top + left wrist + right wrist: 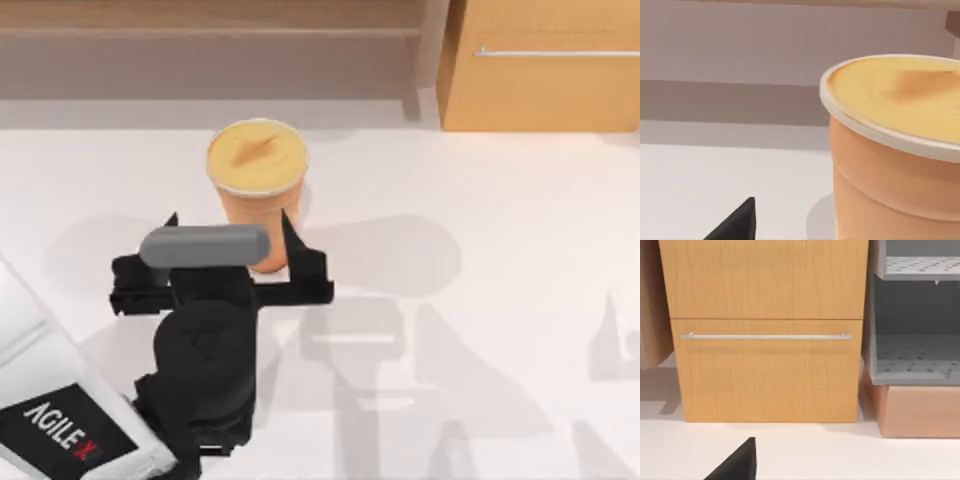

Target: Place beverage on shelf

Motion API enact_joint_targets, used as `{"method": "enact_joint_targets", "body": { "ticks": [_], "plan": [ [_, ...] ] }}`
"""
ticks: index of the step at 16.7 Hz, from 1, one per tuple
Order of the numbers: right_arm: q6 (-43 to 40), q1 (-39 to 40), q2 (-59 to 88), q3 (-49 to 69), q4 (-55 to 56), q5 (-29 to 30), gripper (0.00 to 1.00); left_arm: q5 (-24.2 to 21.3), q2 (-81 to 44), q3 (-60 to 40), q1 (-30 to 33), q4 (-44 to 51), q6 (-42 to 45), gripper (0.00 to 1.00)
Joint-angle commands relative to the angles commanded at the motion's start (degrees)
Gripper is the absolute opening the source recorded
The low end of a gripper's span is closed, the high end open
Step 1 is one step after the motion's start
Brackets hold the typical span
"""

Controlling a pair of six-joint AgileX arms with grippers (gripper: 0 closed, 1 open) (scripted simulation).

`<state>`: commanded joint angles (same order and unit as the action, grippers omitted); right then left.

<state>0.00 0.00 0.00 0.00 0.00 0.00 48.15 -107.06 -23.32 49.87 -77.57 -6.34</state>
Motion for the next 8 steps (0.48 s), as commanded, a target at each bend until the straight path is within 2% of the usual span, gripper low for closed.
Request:
{"method": "enact_joint_targets", "body": {
  "ticks": [3,8],
  "plan": [
    [0.00,0.00,0.00,0.00,0.00,0.00,1.00,2.11,-6.30,-1.10,3.21,-3.69,-0.12,1.00],
    [0.00,0.00,0.00,0.00,0.00,0.00,1.00,2.46,-7.48,-1.35,3.82,-4.21,-0.14,1.00]
  ]
}}
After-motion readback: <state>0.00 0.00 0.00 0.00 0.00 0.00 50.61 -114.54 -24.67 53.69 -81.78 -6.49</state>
